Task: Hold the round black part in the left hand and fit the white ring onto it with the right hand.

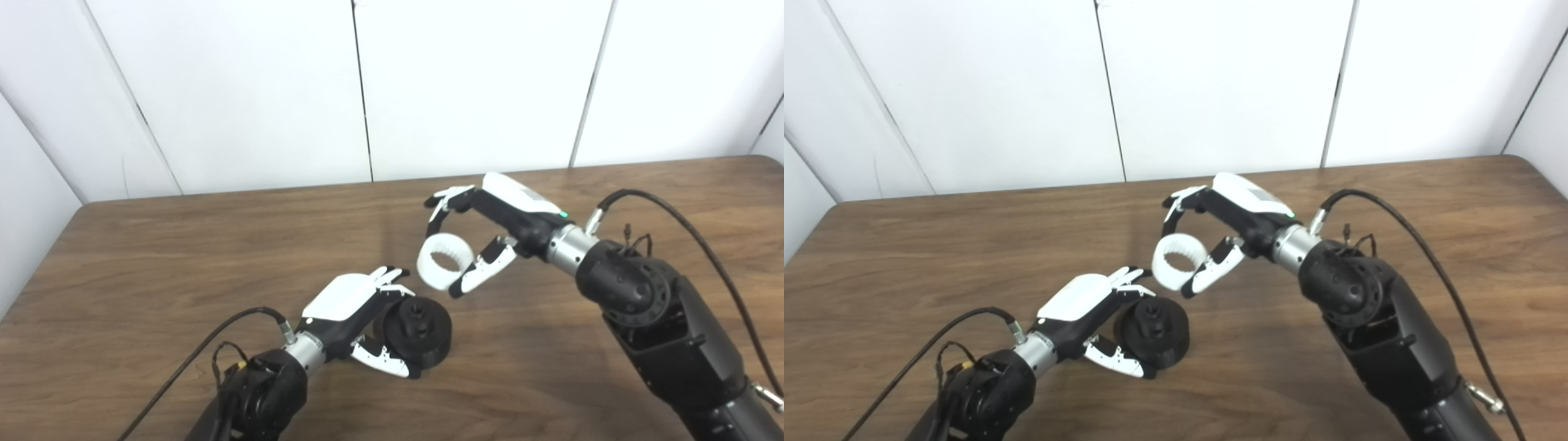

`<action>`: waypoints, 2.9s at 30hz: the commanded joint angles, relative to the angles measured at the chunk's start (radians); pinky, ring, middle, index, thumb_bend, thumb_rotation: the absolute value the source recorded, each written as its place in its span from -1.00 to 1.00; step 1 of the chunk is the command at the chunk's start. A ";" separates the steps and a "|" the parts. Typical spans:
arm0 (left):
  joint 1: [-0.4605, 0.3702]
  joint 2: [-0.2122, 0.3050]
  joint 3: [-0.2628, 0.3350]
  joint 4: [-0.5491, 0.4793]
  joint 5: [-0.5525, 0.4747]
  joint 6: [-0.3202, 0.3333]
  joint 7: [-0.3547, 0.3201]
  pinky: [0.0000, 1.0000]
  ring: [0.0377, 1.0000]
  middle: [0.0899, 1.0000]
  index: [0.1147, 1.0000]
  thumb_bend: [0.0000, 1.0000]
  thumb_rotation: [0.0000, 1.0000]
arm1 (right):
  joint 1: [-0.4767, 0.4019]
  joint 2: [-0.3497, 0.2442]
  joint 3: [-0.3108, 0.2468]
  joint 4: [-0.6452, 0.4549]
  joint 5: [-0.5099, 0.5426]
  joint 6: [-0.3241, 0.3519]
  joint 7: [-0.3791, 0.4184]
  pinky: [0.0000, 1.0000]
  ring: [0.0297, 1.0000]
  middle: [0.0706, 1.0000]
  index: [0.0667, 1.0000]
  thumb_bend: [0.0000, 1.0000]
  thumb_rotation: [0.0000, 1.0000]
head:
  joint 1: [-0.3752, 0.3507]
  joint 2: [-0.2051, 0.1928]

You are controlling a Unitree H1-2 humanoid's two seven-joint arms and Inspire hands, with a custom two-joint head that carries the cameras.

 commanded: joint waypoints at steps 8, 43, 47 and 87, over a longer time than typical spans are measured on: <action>-0.020 0.008 -0.002 0.005 -0.004 0.008 -0.026 0.82 1.00 0.96 0.41 0.84 -0.14 | -0.022 0.011 0.024 -0.035 -0.008 -0.023 0.009 0.58 0.82 0.66 -0.09 0.05 -0.71 | 0.000 0.005; -0.029 0.007 0.009 -0.028 -0.007 0.031 -0.061 0.80 1.00 0.95 0.40 0.84 -0.19 | 0.031 0.014 0.116 -0.035 -0.026 -0.061 0.056 0.68 0.87 0.67 -0.09 0.05 -0.71 | 0.003 0.000; -0.032 0.007 0.008 -0.029 -0.005 0.030 -0.061 0.80 1.00 0.96 0.40 0.84 -0.17 | 0.037 0.013 0.122 -0.030 -0.030 -0.069 0.057 0.69 0.86 0.67 -0.09 0.05 -0.70 | 0.005 0.006; -0.022 0.010 0.008 -0.012 -0.018 0.020 -0.037 0.80 1.00 0.97 0.40 0.83 -0.15 | 0.032 0.064 -0.005 -0.009 0.069 -0.053 0.026 0.63 0.82 0.67 -0.09 0.05 -0.71 | 0.018 -0.007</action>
